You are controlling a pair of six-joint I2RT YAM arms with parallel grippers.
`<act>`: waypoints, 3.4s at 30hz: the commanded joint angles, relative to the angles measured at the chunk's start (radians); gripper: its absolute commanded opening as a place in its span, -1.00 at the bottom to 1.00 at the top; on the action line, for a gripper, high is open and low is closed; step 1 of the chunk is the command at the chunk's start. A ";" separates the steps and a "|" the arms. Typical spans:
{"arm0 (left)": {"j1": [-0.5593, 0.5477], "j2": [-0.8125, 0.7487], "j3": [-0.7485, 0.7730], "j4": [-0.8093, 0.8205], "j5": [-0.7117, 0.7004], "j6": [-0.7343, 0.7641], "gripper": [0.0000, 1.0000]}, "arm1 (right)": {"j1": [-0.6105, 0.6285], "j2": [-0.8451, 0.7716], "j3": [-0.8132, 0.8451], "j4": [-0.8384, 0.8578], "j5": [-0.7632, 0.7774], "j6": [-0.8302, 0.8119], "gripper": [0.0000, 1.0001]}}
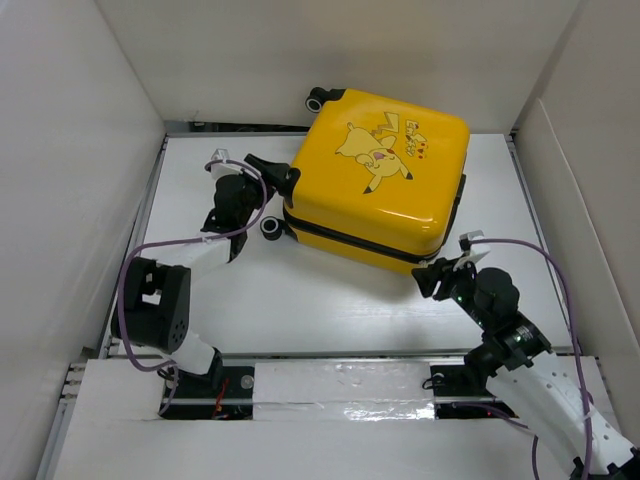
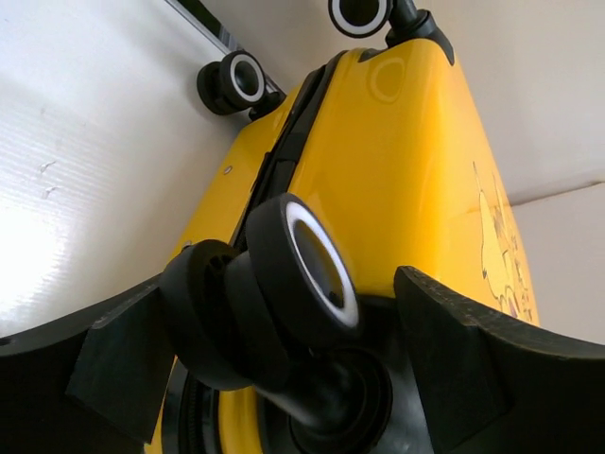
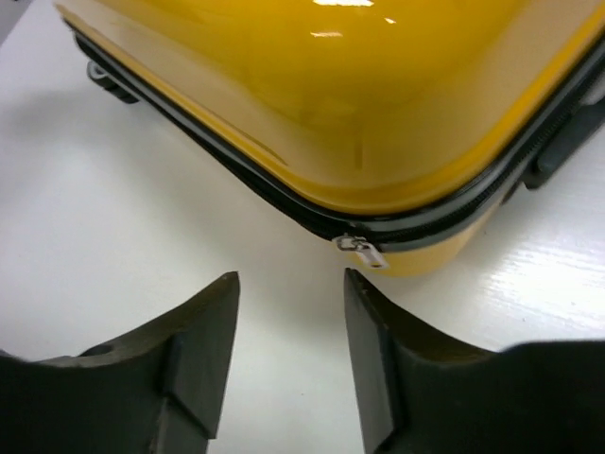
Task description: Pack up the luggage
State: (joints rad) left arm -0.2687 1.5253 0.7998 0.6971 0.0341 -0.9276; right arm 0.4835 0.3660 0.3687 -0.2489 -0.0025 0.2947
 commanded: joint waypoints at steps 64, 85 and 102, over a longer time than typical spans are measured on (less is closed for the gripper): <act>-0.162 0.039 -0.030 0.370 0.217 -0.019 -1.00 | 0.484 0.849 0.159 0.761 0.314 -0.060 -1.00; -0.149 -0.106 -0.152 0.360 0.171 0.001 -1.00 | 0.344 0.009 -0.143 0.045 0.662 0.347 -0.86; -0.129 -0.019 -0.021 0.328 0.182 0.018 -1.00 | -0.152 0.157 -0.093 0.313 0.215 -0.014 -0.16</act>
State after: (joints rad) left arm -0.4038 1.5131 0.7155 0.9234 0.2092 -0.9245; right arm 0.3588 0.5030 0.2348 -0.1066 0.3355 0.3878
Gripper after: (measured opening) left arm 0.621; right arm 0.425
